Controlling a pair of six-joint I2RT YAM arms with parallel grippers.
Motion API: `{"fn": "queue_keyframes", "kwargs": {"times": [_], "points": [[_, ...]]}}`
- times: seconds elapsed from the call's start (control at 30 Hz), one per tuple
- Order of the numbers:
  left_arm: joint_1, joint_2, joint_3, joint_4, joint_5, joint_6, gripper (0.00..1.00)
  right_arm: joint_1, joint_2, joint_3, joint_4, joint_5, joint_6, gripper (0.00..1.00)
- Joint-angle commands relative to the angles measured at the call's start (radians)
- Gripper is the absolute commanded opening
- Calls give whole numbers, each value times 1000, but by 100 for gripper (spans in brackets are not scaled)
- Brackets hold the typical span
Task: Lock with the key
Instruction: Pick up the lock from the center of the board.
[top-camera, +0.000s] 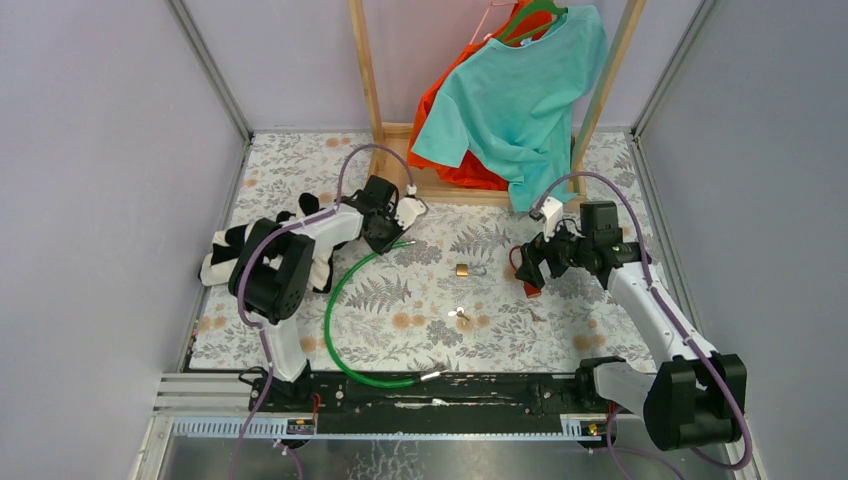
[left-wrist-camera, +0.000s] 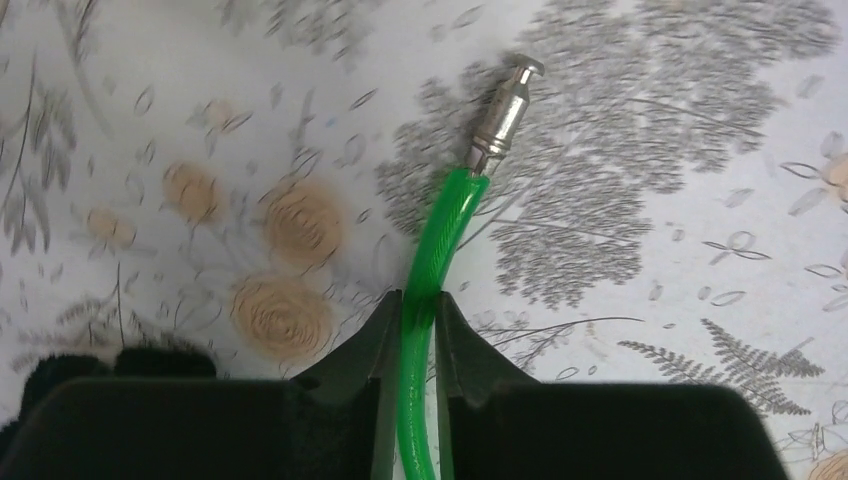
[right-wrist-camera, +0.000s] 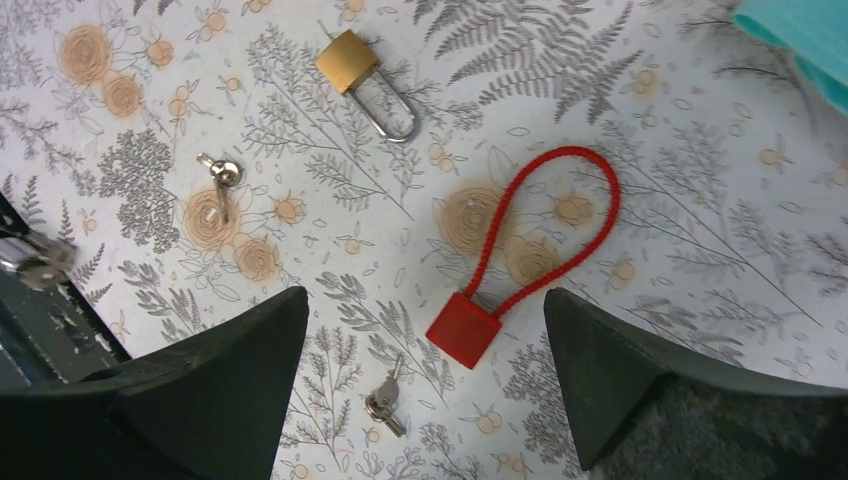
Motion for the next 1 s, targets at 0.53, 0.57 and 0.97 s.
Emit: {"fn": "queue_keyframes", "kwargs": {"times": [0.53, 0.57, 0.97], "points": [[180, -189, -66, 29, 38, -122, 3, 304, 159, 55, 85, -59, 45, 92], [176, -195, -74, 29, 69, -102, 3, 312, 165, 51, 96, -59, 51, 91], [70, -182, -66, -73, 251, -95, 2, 445, 275, 35, 248, 12, 213, 86]]}}
